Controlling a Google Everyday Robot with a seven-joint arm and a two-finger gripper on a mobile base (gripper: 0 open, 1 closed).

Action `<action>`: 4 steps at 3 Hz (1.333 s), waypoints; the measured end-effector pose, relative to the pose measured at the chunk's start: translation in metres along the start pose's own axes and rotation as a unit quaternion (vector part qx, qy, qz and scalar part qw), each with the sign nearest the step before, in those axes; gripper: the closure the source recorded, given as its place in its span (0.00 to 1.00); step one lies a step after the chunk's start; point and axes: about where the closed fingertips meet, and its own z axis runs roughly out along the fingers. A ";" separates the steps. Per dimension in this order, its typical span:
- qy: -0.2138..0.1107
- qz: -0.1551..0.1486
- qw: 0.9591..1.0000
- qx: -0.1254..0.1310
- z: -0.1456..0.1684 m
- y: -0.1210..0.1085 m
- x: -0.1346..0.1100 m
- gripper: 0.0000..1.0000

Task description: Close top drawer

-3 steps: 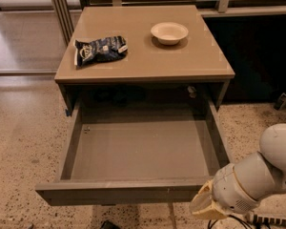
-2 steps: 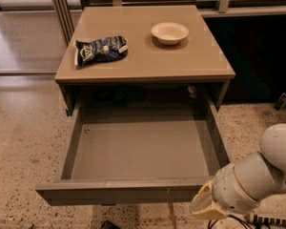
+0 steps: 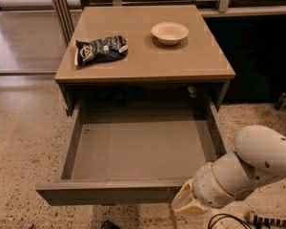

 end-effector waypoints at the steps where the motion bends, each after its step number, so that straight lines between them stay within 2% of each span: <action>1: 0.005 -0.021 0.999 0.033 0.013 -0.015 -0.012 1.00; 2: 0.006 -0.022 0.999 0.037 0.013 -0.015 -0.013 1.00; 3: 0.021 -0.035 0.995 0.091 0.006 -0.031 -0.022 1.00; 4: 0.026 -0.031 0.991 0.125 0.000 -0.061 -0.031 1.00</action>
Offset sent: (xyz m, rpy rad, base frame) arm 0.0691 0.0212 0.0149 -0.1133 -0.3432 -0.0921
